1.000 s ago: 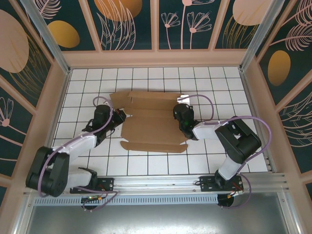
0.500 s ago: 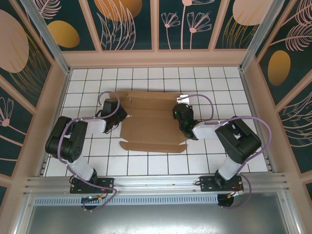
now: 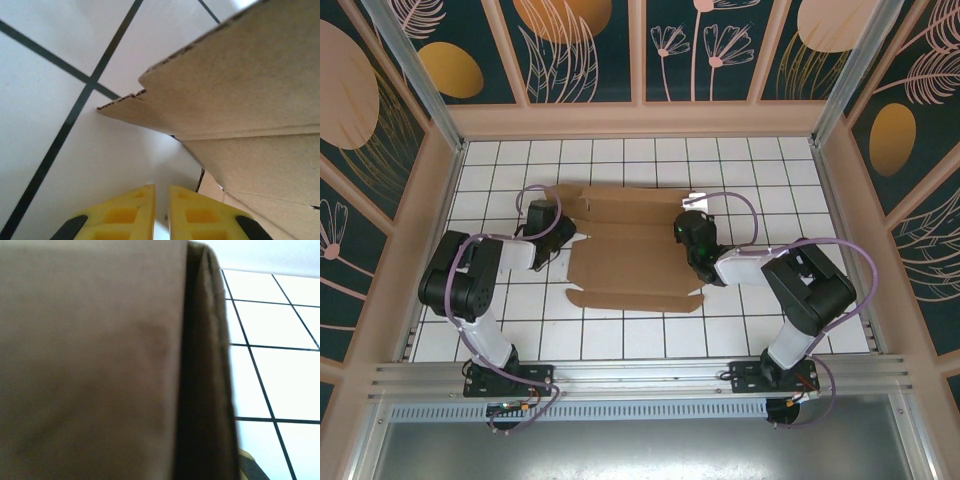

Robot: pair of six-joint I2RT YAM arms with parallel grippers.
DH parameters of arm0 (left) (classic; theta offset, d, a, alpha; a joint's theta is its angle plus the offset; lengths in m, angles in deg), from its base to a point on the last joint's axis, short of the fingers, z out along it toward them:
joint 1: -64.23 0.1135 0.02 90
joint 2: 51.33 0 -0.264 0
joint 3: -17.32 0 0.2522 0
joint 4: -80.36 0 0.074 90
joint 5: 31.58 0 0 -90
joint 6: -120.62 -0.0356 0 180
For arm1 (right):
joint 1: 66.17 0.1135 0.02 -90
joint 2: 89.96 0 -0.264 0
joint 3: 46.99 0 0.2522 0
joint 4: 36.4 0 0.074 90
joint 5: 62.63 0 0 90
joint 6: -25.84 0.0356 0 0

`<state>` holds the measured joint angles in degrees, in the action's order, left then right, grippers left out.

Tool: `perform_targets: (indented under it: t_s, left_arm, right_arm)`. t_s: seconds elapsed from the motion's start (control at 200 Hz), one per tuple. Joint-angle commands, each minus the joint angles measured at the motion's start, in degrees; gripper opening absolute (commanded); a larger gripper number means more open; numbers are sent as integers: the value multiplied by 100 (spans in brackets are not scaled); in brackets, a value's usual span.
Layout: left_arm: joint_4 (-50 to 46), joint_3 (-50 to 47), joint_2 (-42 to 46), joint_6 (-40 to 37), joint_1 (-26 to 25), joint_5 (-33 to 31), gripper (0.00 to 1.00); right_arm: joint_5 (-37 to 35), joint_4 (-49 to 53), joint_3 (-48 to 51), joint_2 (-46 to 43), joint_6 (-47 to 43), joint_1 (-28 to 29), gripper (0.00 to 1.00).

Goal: Fold the paper box

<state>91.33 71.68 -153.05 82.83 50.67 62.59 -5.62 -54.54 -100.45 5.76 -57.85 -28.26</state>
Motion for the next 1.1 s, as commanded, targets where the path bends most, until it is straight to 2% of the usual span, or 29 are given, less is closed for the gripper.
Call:
perform_targets:
  t_s: [0.0,0.32,0.575,0.706,0.811,0.951,1.091]
  left_arm:
    - [271,4,-226,157,-16,624,17]
    - [1506,-456,179,427,-29,1215,25]
    - [2194,-505,-419,800,-316,1609,25]
    - [1968,-451,-457,765,-430,1476,25]
    - [1435,-439,-157,642,-402,1148,23]
    - [965,-585,701,398,-332,914,22]
    - [-346,-676,1874,-156,-311,163,20]
  right_arm:
    - [154,100,-142,9,-30,41,0]
    - [202,145,-183,95,20,43,0]
    - [245,210,-257,134,20,36,0]
    - [223,251,-273,156,0,20,0]
    - [277,423,-355,192,92,-65,0]
    - [541,586,-410,143,147,-240,0]
    - [577,485,-411,122,-180,-248,0]
